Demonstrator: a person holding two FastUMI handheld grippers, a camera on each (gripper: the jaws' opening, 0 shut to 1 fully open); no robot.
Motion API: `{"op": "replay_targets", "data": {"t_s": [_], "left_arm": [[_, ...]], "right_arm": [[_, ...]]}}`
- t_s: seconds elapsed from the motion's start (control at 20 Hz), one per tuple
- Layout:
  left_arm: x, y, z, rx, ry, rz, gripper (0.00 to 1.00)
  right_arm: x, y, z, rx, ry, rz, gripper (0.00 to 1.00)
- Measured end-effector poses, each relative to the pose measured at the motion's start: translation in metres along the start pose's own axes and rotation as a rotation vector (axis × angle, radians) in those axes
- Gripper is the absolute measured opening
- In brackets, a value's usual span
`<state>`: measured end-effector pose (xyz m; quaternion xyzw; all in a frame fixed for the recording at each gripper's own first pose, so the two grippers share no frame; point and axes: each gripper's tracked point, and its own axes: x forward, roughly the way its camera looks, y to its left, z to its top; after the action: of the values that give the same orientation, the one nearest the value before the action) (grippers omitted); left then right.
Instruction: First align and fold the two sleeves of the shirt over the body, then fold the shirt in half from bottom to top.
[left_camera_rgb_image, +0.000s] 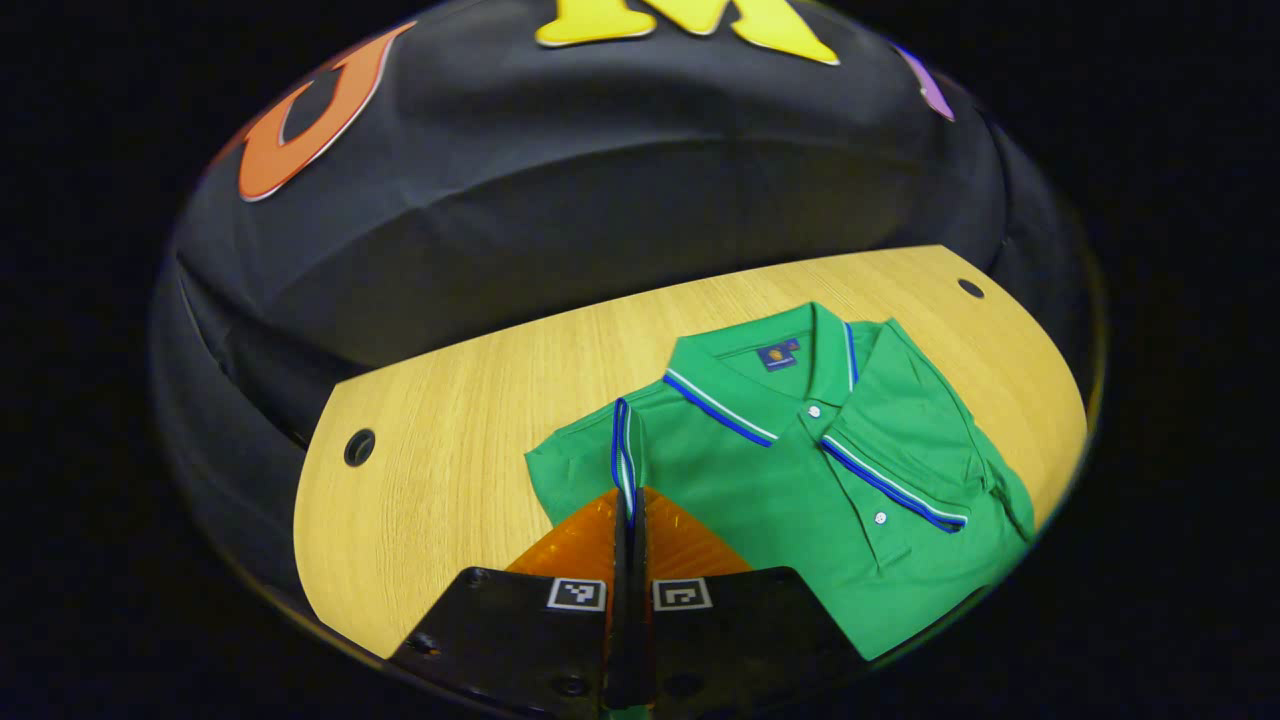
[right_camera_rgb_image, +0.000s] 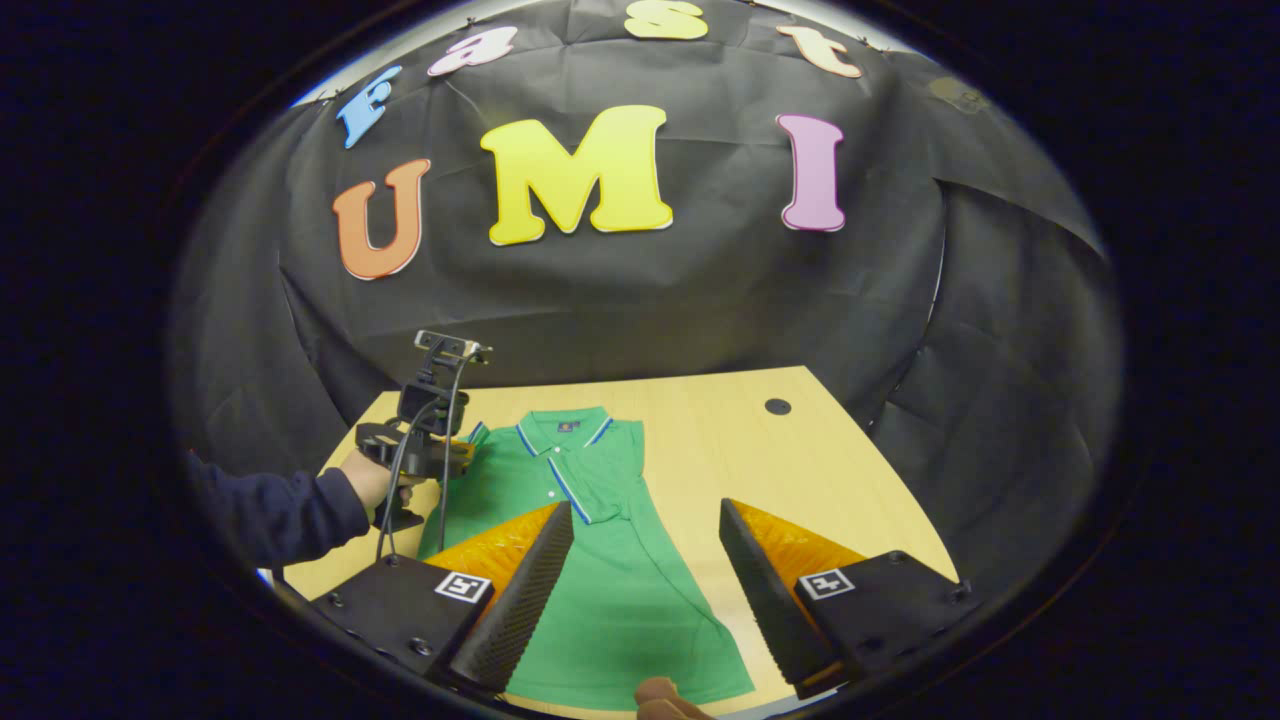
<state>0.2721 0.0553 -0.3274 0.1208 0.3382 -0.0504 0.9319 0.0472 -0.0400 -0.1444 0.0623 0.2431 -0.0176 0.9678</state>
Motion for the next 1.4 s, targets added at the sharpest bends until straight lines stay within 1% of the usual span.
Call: {"op": "replay_targets", "data": {"t_s": [0.15, 0.35, 0.5, 0.6, 0.65, 0.7, 0.75, 0.8, 0.85, 0.9, 0.95, 1.0, 1.05, 1.1, 1.25, 1.4], "left_arm": [[0.004, -0.025, -0.001, 0.082, 0.0, -0.024, 0.03], [0.008, -0.052, -0.008, 0.129, 0.02, -0.054, 0.03], [0.007, -0.071, -0.012, 0.188, 0.019, -0.076, 0.03], [0.008, -0.077, -0.02, 0.224, 0.05, -0.076, 0.03], [0.006, -0.08, -0.023, 0.223, 0.058, -0.083, 0.04], [0.003, -0.084, -0.025, 0.2, 0.052, -0.091, 0.08], [-0.005, -0.093, -0.025, 0.152, 0.038, -0.136, 0.13], [-0.017, -0.104, -0.023, 0.1, 0.021, -0.184, 0.3], [-0.031, -0.113, -0.02, 0.051, 0.001, -0.225, 0.46], [-0.046, -0.117, -0.019, 0.019, -0.016, -0.239, 0.63], [-0.059, -0.117, -0.017, -0.003, -0.037, -0.232, 0.79], [-0.075, -0.115, -0.015, -0.022, -0.059, -0.22, 0.91], [-0.09, -0.099, -0.019, -0.038, -0.076, -0.197, 0.94], [-0.105, -0.095, -0.022, -0.062, -0.092, -0.171, 0.97], [-0.151, -0.077, -0.055, -0.156, -0.09, -0.129, 0.97], [-0.196, -0.057, -0.097, -0.225, -0.061, -0.081, 0.97]], "right_arm": [[0.003, -0.003, -0.007, 0.008, 0.019, -0.004, 0.92], [0.005, -0.009, -0.014, 0.016, 0.035, -0.009, 0.92], [0.006, -0.016, -0.019, 0.027, 0.048, -0.012, 0.92], [0.009, -0.018, -0.023, 0.032, 0.063, -0.014, 0.92], [0.01, -0.019, -0.027, 0.027, 0.072, -0.015, 0.93], [0.011, -0.018, -0.029, 0.018, 0.082, -0.013, 0.93], [0.011, -0.017, -0.031, 0.011, 0.088, -0.007, 0.92], [0.011, -0.017, -0.035, 0.001, 0.093, 0.0, 0.95], [0.011, -0.017, -0.038, -0.012, 0.098, 0.007, 0.92], [0.011, -0.017, -0.041, -0.027, 0.105, 0.015, 0.92], [0.01, -0.017, -0.047, -0.039, 0.111, 0.023, 0.92], [0.007, -0.018, -0.051, -0.055, 0.119, 0.034, 0.92], [0.004, -0.019, -0.059, -0.073, 0.128, 0.042, 0.93], [0.001, -0.023, -0.066, -0.095, 0.138, 0.05, 0.92], [-0.004, -0.034, -0.091, -0.143, 0.178, 0.068, 0.92], [-0.006, -0.051, -0.117, -0.17, 0.229, 0.071, 0.92]]}}
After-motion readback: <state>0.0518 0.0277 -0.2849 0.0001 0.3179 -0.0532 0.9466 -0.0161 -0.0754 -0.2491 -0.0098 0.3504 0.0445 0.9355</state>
